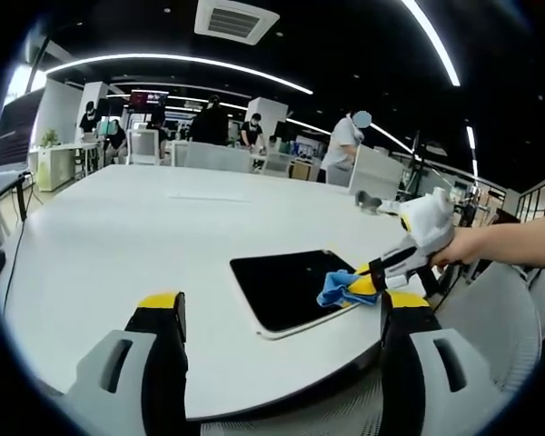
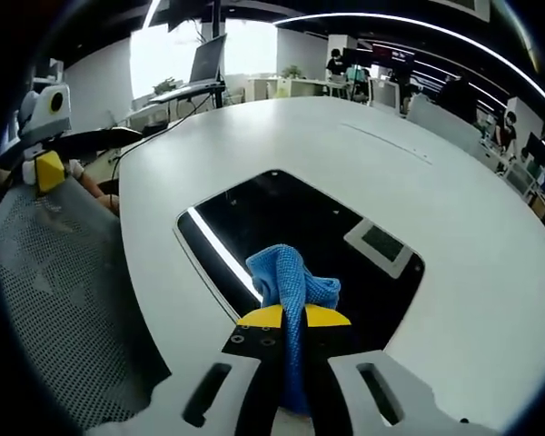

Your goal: Wipe the mirror surface with the cleaning cloth until all visible marks leave the cleaned area.

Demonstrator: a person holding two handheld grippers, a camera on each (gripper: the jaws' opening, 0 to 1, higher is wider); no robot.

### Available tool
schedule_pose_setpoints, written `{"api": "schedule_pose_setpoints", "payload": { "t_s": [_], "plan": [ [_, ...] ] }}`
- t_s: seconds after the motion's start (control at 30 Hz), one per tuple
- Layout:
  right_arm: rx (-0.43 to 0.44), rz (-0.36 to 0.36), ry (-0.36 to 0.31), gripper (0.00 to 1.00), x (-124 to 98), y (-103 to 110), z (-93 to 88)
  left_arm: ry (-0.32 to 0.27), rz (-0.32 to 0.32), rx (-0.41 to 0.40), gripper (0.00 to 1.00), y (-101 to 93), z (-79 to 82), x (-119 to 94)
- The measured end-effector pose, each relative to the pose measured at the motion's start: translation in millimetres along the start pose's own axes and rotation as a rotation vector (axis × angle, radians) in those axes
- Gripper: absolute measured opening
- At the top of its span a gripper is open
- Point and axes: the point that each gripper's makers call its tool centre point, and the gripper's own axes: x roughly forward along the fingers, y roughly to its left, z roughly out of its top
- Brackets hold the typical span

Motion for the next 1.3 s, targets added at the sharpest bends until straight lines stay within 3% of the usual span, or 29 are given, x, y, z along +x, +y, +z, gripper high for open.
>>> {"api": "schedule_pose_setpoints", "payload": {
  "t_s": [0.47, 1.3],
  "plan": [
    [-0.031, 0.02, 0.012, 0.0, -7.5, 13.6, -5.8, 0.009, -0.004, 0.004, 0.87, -0.3, -1.5, 0.5],
    [-0.035, 0.063, 0.0, 0.0, -8.6, 15.1, -7.3, 0.005, 0.0, 0.007, 0.88, 0.6, -1.1, 0.0]
  ]
}}
